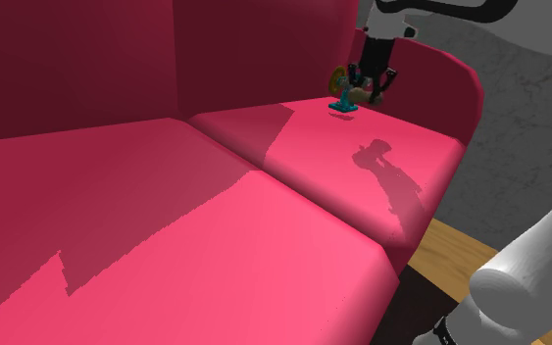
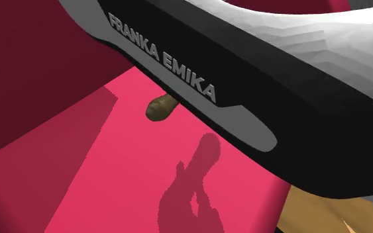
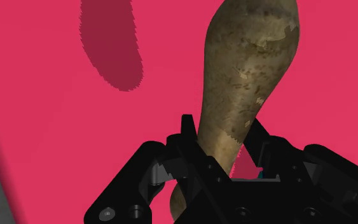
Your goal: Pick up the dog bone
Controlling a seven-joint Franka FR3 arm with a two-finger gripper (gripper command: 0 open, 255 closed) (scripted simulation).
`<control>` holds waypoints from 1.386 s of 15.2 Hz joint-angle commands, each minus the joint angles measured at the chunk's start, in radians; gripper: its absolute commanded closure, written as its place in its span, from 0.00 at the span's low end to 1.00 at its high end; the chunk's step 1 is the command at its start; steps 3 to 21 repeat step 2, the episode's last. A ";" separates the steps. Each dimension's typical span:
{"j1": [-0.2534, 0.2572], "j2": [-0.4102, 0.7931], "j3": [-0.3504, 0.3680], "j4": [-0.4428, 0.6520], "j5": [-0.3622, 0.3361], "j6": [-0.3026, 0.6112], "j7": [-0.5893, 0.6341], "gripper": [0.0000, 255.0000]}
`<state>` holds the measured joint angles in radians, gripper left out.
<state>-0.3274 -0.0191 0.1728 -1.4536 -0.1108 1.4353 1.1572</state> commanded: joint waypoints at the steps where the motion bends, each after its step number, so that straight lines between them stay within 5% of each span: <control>1: 0.001 0.009 0.001 0.028 -0.002 -0.019 0.000 1.00; 21: 0.001 0.009 0.001 0.029 -0.002 -0.020 0.000 1.00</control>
